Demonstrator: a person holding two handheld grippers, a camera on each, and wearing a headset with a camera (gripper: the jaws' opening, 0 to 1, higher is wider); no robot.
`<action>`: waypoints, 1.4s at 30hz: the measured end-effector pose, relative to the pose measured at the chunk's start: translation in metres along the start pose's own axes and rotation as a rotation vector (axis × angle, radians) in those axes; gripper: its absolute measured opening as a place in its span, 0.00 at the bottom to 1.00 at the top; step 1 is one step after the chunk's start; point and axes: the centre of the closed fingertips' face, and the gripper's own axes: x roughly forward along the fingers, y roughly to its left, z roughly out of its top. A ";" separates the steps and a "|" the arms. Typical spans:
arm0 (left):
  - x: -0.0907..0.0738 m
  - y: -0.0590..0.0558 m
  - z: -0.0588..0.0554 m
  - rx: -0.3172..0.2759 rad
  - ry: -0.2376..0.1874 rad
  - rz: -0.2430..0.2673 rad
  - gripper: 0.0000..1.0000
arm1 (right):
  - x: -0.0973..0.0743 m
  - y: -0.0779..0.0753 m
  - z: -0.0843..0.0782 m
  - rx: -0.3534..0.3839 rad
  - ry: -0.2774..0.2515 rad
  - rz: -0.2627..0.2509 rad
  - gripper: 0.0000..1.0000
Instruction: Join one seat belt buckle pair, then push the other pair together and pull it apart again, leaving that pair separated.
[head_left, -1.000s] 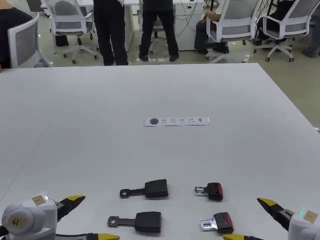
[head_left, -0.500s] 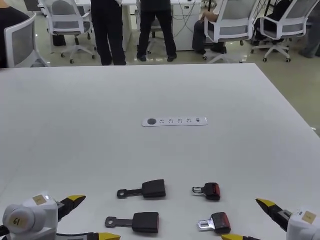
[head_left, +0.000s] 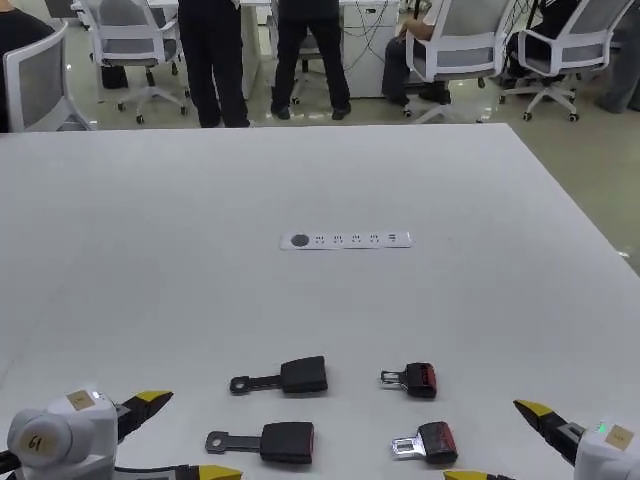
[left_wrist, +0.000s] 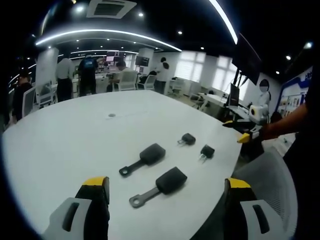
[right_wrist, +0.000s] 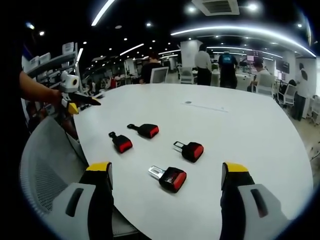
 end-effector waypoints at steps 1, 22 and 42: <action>0.000 0.000 0.000 0.000 0.000 0.000 0.98 | 0.000 0.000 0.000 -0.004 0.001 -0.001 0.90; 0.003 0.001 0.001 0.007 0.014 -0.005 0.97 | 0.006 -0.001 -0.001 -0.009 0.016 0.005 0.89; 0.018 0.002 0.000 0.025 0.039 -0.033 0.96 | 0.015 -0.005 -0.007 -0.016 0.050 0.022 0.88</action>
